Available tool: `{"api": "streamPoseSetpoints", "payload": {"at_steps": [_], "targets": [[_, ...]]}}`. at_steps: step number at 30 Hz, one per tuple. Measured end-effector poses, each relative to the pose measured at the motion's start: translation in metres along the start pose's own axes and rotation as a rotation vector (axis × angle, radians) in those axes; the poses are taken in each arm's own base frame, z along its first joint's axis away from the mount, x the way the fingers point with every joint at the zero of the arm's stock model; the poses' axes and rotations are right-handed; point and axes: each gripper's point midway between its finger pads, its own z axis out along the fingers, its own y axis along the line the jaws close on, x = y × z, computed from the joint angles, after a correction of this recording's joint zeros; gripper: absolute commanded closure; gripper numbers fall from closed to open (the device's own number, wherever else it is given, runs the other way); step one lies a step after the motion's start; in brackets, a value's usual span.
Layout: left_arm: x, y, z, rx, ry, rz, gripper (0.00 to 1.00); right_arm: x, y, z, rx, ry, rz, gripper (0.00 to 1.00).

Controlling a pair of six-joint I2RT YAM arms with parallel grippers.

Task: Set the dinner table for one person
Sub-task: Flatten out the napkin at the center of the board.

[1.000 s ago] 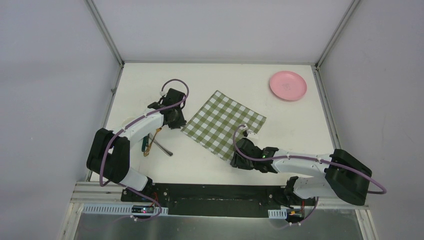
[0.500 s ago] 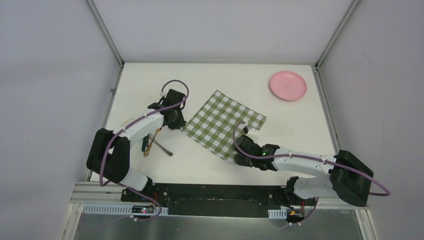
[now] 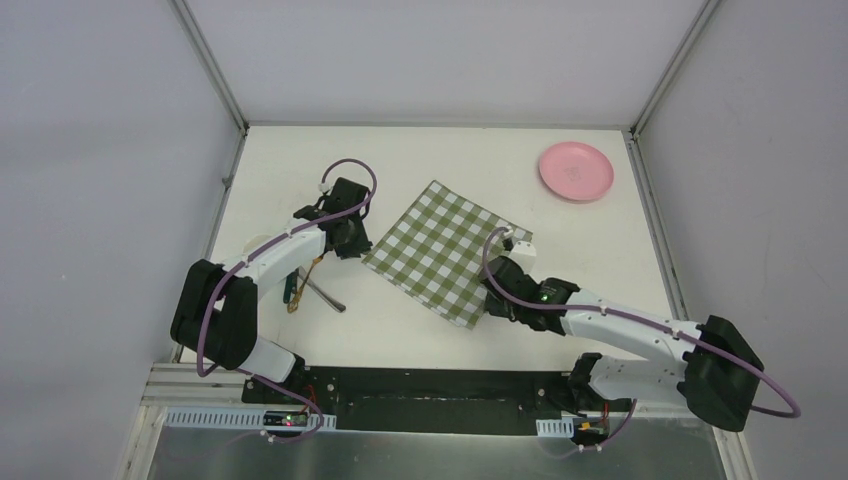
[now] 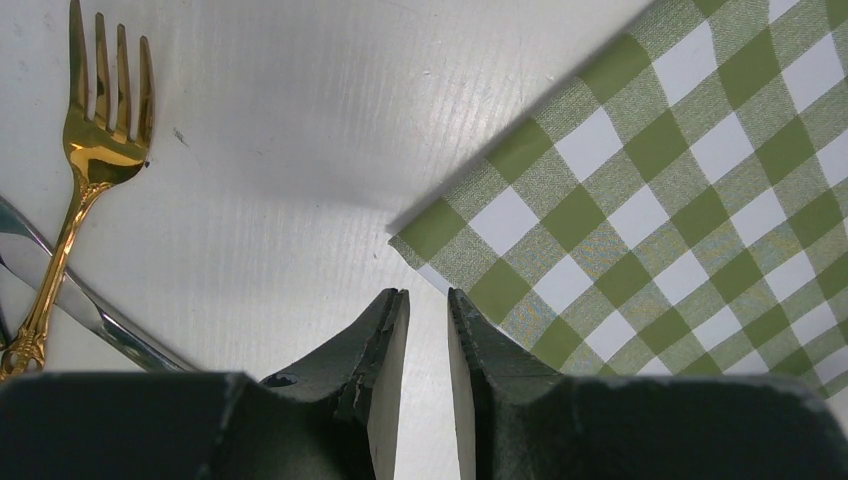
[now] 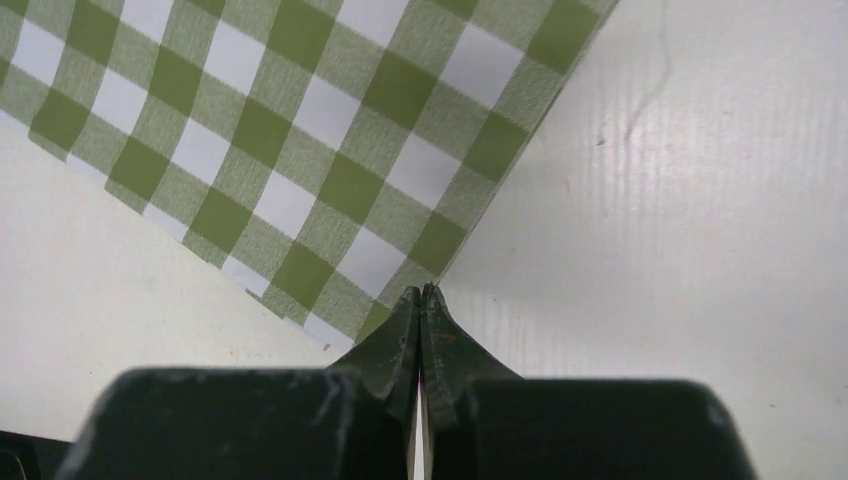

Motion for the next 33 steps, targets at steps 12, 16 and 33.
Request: {"api": "streamPoseSetpoints", "payload": {"at_steps": [12,16,33], "targets": [[0.000,0.000,0.000,0.000,0.000,0.000,0.73,-0.020,-0.023,-0.006,0.032,-0.019,0.030,0.60],[0.001,0.001,0.005,-0.009,0.009,0.015,0.70,-0.015,-0.020,-0.005,0.020,0.009,0.018,0.60],[-0.019,-0.009,0.079,-0.137,0.051,0.106,0.74,-0.017,-0.010,-0.016,-0.059,0.014,0.001,0.61]]}}
